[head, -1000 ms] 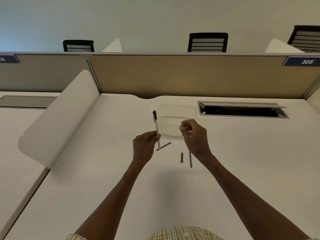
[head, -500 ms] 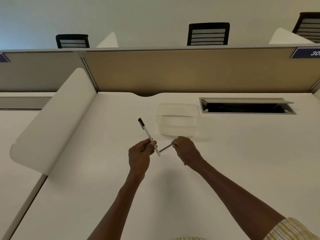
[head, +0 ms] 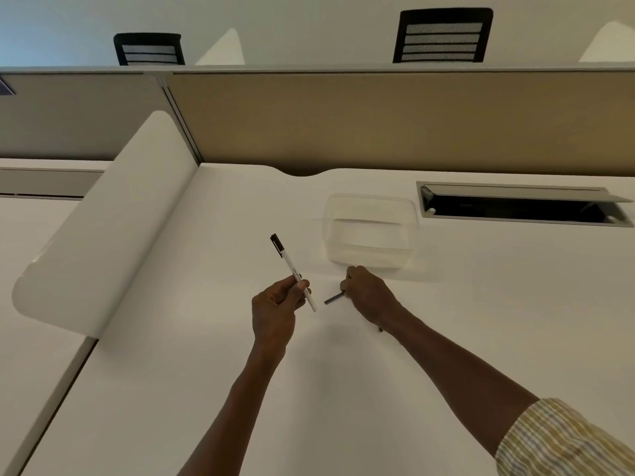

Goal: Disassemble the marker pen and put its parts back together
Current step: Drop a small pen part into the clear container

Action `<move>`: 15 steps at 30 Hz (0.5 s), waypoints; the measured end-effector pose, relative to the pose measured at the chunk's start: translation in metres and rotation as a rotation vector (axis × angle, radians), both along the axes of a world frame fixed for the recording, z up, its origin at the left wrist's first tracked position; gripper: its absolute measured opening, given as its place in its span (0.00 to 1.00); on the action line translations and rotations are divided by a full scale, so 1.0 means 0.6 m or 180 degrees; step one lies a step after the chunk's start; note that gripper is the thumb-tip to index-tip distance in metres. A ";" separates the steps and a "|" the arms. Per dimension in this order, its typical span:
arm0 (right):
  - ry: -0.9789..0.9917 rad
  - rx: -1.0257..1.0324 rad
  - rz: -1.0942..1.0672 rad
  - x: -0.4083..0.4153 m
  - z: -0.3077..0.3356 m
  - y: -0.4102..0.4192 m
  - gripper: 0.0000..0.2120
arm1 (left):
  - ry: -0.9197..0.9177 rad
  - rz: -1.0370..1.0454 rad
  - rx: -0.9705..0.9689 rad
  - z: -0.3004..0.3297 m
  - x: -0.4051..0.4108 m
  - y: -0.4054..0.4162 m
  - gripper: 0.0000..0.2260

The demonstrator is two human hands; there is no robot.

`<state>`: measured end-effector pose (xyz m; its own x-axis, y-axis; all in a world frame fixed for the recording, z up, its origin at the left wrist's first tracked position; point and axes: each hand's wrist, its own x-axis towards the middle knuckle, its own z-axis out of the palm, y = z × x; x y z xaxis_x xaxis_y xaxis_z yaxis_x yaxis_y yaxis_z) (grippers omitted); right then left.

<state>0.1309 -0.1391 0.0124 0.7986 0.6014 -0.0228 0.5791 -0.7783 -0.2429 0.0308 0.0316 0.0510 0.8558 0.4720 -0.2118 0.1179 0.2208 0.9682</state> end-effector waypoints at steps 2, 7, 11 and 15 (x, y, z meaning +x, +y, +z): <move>-0.0027 -0.0002 0.0007 0.002 -0.005 0.001 0.09 | 0.0013 -0.0024 0.0004 -0.002 0.002 -0.001 0.07; -0.0047 -0.0065 0.0013 -0.002 -0.001 -0.002 0.07 | -0.0010 -0.0064 0.0032 0.000 0.009 -0.004 0.07; -0.0131 0.0030 -0.0033 -0.008 0.018 -0.012 0.06 | -0.0042 -0.0094 0.0030 0.005 0.014 -0.007 0.06; -0.0299 0.0213 -0.0155 -0.006 0.059 -0.022 0.07 | -0.0057 -0.0136 0.0000 0.007 0.014 -0.014 0.06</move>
